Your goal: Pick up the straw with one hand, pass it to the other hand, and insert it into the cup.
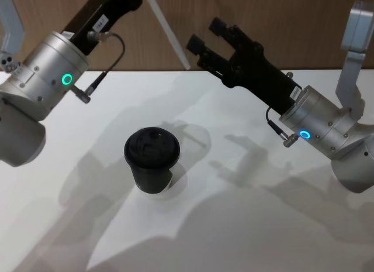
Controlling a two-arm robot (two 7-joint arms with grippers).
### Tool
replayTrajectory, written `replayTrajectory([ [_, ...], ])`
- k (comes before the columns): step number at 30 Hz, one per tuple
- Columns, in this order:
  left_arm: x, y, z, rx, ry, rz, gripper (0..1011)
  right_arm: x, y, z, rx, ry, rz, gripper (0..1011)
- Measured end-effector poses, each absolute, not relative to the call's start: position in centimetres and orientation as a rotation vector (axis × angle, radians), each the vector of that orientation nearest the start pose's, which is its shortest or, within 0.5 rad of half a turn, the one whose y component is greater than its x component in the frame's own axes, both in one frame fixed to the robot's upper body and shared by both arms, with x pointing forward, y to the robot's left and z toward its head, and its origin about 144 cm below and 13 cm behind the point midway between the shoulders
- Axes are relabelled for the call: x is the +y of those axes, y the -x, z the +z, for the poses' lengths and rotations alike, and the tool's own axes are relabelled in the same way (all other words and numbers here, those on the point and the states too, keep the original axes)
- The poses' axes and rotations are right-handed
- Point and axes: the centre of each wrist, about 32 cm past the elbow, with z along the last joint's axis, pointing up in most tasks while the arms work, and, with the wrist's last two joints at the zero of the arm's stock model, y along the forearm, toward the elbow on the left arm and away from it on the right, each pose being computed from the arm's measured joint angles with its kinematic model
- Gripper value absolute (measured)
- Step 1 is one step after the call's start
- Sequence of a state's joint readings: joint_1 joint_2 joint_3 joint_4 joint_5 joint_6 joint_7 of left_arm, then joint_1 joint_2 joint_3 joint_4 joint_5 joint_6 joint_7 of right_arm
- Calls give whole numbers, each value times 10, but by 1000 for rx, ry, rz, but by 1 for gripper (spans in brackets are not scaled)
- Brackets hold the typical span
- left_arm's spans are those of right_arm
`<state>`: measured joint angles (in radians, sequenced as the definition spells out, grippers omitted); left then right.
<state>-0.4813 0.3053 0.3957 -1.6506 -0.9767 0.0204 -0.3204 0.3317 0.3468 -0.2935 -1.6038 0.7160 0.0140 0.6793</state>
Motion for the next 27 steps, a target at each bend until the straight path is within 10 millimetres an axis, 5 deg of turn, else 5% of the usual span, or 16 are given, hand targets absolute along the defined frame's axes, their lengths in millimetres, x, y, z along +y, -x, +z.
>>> replayTrajectory([
  [7, 198, -529, 1318, 49, 546, 726, 3, -236, -527, 1257, -35, -374, -550, 1001],
  [27, 213, -510, 1314, 40, 361, 737, 4, -236, -527, 1257, -35, -374, -550, 1001],
])
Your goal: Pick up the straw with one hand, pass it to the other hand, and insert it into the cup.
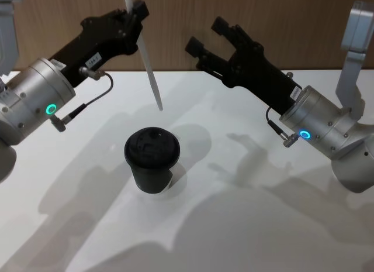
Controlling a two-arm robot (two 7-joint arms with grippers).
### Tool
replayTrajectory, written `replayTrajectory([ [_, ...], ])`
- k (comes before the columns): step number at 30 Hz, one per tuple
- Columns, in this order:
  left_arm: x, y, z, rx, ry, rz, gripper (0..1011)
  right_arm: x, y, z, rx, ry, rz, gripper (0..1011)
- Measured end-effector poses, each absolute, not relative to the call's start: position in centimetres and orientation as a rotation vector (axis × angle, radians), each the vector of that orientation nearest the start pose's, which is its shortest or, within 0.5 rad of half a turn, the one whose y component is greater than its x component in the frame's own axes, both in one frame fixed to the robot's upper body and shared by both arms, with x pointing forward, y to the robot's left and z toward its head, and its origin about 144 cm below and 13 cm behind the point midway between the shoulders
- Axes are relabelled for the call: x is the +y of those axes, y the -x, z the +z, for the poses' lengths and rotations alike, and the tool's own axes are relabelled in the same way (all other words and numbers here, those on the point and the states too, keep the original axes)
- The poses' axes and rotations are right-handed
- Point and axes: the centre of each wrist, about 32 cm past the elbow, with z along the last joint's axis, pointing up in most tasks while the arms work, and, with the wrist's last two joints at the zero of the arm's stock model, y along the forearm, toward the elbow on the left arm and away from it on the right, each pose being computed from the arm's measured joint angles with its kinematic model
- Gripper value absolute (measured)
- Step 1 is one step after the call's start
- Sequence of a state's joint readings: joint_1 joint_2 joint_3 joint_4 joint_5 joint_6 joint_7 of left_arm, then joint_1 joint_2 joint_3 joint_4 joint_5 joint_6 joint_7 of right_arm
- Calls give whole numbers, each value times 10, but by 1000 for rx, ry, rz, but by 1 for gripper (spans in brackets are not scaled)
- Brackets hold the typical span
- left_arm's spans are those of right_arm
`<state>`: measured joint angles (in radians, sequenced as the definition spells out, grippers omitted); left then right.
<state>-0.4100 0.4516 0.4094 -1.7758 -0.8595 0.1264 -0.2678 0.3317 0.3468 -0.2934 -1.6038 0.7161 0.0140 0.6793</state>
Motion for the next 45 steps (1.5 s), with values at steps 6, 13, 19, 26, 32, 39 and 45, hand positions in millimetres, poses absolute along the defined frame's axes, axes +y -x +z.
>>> replayTrajectory([
  [6, 216, -507, 1311, 58, 337, 737, 4, -236, -527, 1257, -35, -374, -550, 1001],
  [13, 218, -505, 1309, 70, 317, 744, 3, -236, -527, 1257, -35, -374, -550, 1001],
  [19, 220, -504, 1308, 73, 304, 748, 4, -236, -527, 1257, -35, -374, -550, 1001],
  [26, 221, -503, 1306, 72, 286, 753, 3, -236, -527, 1257, -35, -374, -550, 1001],
  [32, 220, -504, 1304, 75, 266, 757, 3, -236, -527, 1257, -35, -374, -550, 1001],
  [39, 219, -506, 1301, 83, 253, 758, 3, -236, -527, 1256, -35, -374, -550, 1001],
  [45, 217, -509, 1299, 90, 244, 749, 3, -236, -527, 1257, -35, -374, -550, 1001],
])
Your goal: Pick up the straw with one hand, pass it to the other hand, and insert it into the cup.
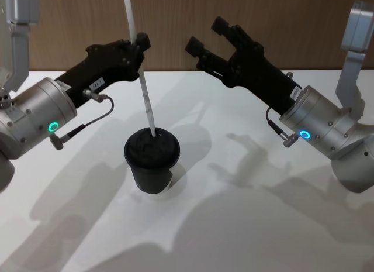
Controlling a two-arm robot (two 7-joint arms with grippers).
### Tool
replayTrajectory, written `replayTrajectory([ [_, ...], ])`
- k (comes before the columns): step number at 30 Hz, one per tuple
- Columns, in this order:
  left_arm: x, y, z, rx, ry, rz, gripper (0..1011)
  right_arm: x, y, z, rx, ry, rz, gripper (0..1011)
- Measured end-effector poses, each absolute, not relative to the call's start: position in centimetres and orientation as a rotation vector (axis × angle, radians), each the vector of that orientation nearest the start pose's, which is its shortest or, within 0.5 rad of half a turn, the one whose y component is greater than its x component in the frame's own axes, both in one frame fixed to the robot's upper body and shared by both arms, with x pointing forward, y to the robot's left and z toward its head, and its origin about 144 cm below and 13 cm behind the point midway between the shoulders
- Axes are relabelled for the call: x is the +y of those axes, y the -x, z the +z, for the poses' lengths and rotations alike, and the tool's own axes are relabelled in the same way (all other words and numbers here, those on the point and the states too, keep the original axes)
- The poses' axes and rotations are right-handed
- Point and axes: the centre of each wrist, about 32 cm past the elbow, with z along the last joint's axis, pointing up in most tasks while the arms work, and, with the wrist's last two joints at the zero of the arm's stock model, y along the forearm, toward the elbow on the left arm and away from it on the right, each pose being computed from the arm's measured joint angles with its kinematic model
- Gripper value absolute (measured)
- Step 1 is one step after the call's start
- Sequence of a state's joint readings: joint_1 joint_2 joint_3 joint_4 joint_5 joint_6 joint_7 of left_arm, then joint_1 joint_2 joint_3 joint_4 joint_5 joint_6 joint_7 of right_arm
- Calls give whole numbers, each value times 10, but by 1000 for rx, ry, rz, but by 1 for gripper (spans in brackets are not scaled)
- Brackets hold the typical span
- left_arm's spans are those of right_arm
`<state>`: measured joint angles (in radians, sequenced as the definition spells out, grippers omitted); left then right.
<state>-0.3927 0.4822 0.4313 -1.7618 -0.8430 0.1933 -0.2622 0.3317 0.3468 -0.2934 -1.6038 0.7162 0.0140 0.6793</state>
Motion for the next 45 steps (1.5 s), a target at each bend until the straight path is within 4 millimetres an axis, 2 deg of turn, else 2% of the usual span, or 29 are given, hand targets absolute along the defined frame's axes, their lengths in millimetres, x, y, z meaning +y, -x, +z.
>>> replayTrajectory([
  [31, 209, -523, 1296, 74, 149, 720, 16, -236, -527, 1257, -35, -374, -550, 1001],
  [39, 209, -523, 1294, 81, 139, 714, 244, -236, -527, 1257, -35, -374, -550, 1001],
  [40, 209, -523, 1294, 81, 139, 714, 244, -236, -527, 1257, -35, -374, -550, 1001],
  [44, 211, -522, 1291, 90, 137, 716, 406, -236, -527, 1257, -35, -374, -550, 1001],
  [45, 211, -521, 1290, 91, 137, 716, 406, -236, -527, 1257, -35, -374, -550, 1001],
])
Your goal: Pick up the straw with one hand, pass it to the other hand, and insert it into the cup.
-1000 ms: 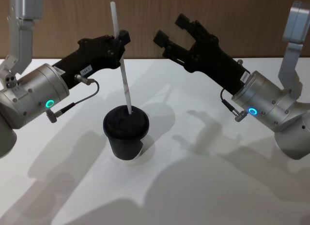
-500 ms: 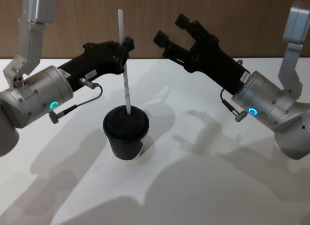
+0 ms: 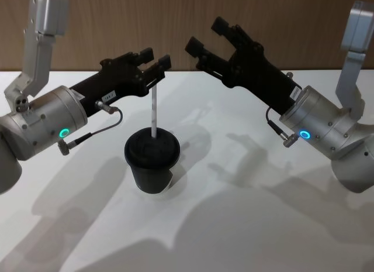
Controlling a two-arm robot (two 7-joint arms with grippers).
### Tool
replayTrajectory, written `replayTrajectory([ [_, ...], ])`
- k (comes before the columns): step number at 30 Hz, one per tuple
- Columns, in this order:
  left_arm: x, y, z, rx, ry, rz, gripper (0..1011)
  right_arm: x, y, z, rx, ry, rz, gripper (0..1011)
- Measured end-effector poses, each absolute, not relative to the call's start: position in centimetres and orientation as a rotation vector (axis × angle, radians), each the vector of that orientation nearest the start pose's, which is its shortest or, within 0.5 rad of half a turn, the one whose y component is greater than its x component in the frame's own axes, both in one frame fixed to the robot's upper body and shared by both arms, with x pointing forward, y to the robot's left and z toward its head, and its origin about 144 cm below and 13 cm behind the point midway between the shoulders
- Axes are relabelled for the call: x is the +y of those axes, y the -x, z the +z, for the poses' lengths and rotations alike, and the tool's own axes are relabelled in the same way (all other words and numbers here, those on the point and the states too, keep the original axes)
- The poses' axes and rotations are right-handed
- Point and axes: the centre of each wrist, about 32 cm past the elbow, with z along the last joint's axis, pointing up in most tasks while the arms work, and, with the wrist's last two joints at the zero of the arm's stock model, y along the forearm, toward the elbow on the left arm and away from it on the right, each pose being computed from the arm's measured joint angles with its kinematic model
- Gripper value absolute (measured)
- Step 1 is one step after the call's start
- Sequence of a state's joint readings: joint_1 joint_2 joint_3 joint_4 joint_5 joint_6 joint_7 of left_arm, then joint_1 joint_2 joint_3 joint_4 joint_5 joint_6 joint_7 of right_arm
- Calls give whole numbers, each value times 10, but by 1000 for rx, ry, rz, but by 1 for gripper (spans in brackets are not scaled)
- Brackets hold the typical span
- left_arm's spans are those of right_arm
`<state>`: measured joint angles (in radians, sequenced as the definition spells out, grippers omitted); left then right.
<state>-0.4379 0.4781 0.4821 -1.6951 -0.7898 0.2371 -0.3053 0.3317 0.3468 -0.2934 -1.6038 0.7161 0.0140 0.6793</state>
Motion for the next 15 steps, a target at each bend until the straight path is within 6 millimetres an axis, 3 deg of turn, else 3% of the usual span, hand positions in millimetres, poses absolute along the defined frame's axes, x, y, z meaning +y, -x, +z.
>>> replayTrajectory([
  [4, 213, -518, 1287, 100, 141, 718, 570, -236, -527, 1257, -35, -374, -550, 1001],
  [15, 222, -506, 1276, 136, 172, 724, 882, -238, -524, 1260, -47, -371, -528, 1001],
])
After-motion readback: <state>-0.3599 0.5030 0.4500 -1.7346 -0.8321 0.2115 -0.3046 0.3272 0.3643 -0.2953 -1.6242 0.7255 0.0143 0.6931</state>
